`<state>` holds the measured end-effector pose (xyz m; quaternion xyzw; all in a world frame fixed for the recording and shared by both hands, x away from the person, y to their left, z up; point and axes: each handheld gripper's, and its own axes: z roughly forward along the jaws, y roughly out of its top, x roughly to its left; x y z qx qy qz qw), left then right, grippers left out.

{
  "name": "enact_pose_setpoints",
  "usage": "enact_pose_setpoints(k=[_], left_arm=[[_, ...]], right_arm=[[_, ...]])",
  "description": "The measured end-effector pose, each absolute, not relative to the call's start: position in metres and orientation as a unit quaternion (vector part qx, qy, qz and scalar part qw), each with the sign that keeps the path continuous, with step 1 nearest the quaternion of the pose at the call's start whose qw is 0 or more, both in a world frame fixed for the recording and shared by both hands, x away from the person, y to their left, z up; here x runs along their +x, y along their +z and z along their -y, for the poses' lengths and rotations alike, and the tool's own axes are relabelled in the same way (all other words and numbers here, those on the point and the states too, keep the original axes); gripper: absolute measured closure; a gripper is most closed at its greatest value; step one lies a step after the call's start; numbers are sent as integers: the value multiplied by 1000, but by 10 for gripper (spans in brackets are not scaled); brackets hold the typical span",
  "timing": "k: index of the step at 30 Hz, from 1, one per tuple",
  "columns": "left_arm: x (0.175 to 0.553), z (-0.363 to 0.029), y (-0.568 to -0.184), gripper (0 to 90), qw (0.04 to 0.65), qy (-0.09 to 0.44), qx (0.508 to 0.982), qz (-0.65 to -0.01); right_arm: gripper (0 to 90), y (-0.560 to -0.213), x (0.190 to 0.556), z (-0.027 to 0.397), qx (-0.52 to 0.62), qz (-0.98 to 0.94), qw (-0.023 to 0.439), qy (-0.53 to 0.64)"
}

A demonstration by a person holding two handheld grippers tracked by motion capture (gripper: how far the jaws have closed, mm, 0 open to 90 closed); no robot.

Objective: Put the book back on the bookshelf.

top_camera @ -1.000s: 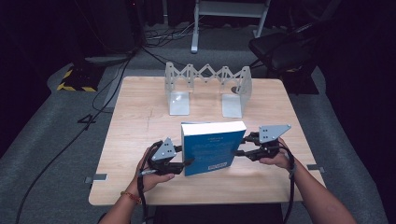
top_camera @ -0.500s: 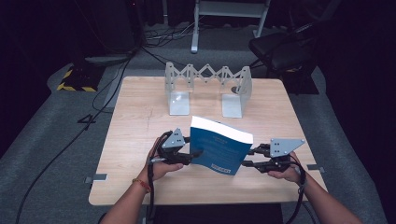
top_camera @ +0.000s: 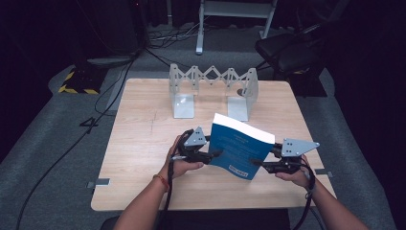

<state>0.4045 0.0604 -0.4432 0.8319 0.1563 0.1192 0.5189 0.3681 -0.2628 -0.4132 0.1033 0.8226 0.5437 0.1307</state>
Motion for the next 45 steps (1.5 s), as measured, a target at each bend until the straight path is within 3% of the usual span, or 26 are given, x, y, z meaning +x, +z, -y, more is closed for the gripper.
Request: enact_pose_setpoints(k=[11, 20, 27, 35, 45], left_arm=[[418, -47, -448, 350, 542, 96, 820, -159], [410, -51, -449, 297, 500, 109, 842, -173], [406, -60, -458, 435, 486, 110, 848, -179], [412, -53, -462, 425, 497, 117, 839, -189], [424, -34, -457, 421, 507, 133, 830, -192]], right_arm=[[569, -415, 371, 267, 147, -816, 157, 536], [601, -417, 367, 264, 143, -813, 153, 543], [599, -421, 367, 265, 142, -803, 142, 562], [591, -424, 372, 265, 160, -795, 143, 567], [594, -421, 372, 268, 171, -795, 189, 551]])
